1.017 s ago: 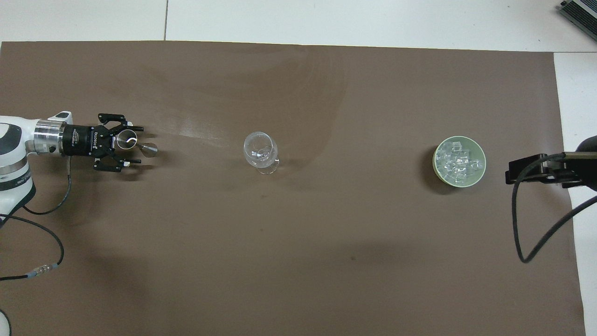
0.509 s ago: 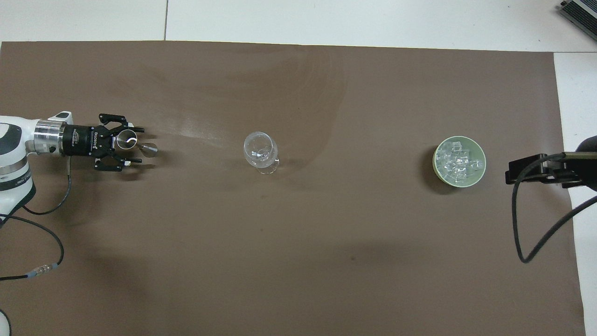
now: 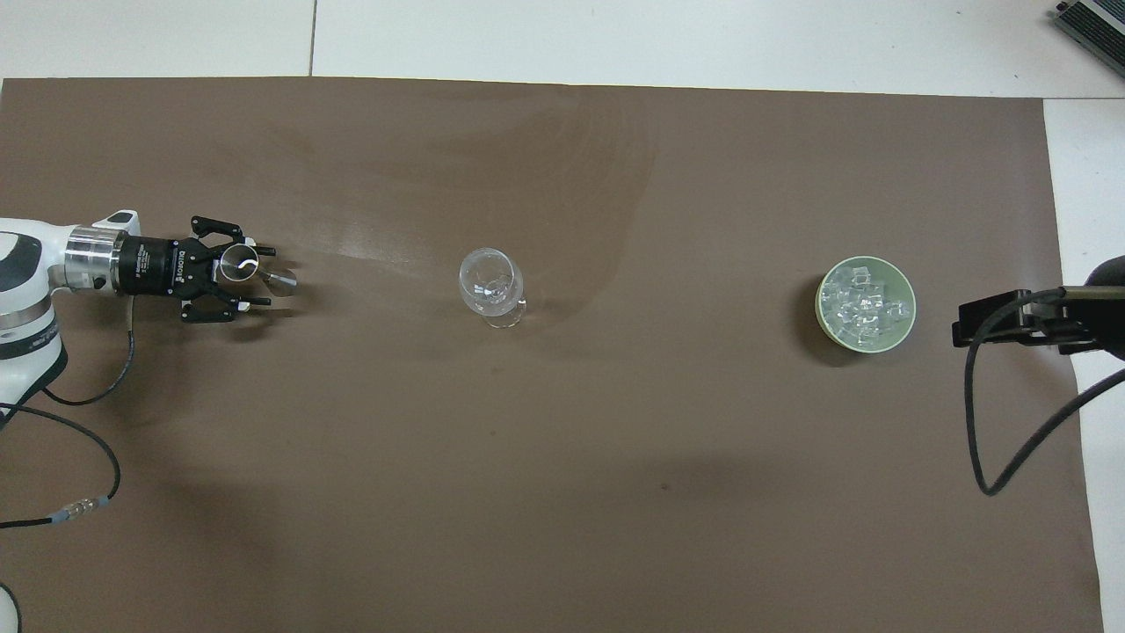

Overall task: Pour wine and add ice with both arms
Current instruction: 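Position the left gripper fingers around the small dark cup, then close the left gripper on the small dark cup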

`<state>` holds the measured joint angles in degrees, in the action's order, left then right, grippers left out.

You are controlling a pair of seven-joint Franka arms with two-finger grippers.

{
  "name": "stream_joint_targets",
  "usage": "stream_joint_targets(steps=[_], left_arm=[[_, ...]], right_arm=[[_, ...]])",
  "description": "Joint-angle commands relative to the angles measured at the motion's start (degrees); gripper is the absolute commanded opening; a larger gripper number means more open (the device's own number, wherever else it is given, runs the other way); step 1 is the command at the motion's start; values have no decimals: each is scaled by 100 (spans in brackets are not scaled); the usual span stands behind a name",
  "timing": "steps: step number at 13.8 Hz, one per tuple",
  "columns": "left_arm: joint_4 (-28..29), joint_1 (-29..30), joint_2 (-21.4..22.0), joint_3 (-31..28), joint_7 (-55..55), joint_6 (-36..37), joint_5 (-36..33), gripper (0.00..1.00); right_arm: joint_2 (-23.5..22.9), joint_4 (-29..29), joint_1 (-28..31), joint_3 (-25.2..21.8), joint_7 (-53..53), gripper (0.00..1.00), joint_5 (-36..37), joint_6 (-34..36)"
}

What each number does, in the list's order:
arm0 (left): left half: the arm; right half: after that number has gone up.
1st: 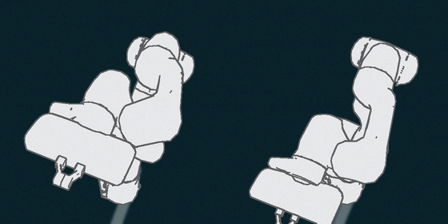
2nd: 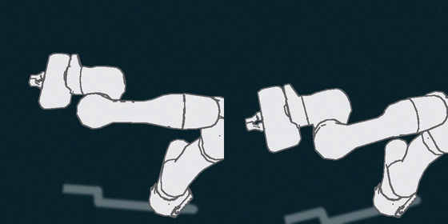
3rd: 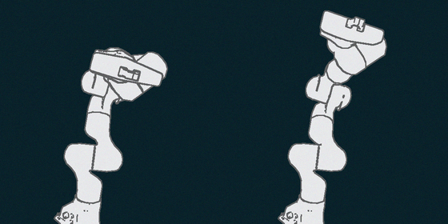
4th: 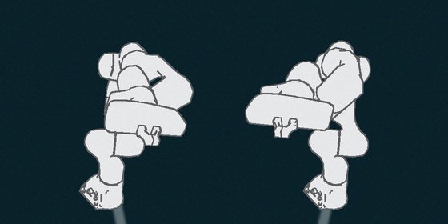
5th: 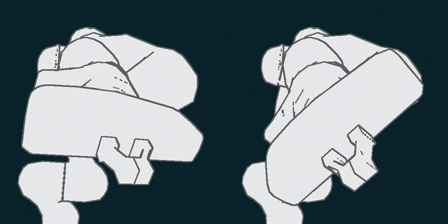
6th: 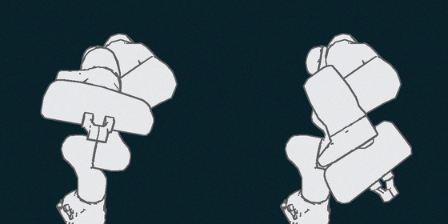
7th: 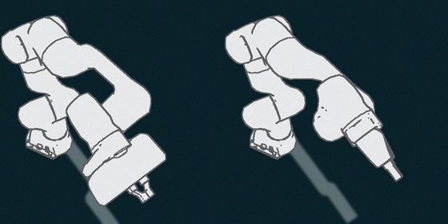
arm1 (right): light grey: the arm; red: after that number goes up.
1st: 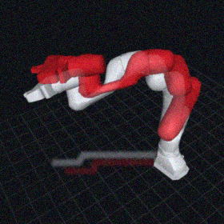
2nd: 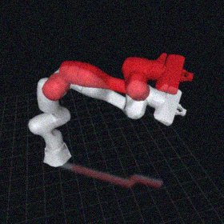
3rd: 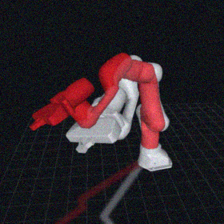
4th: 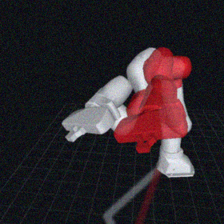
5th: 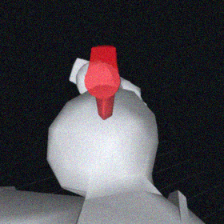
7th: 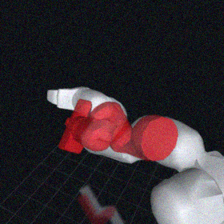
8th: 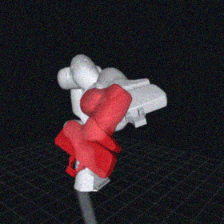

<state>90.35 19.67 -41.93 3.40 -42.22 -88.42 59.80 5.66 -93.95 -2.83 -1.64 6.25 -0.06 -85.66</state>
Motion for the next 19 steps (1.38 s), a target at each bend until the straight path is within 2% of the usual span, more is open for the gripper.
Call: stream_joint_targets(steps=[1,12,19], left_arm=[[44,-7,-8,-67,126,124,119,61],[35,28,-8,-59,144,194,146,54],[35,46,-8,-59,188,238,146,45]], right_arm=[[93,-98,2,-21,-124,100,-100,14],[93,-98,2,-21,-124,100,-100,14],[93,-98,2,-21,-124,100,-100,14]])
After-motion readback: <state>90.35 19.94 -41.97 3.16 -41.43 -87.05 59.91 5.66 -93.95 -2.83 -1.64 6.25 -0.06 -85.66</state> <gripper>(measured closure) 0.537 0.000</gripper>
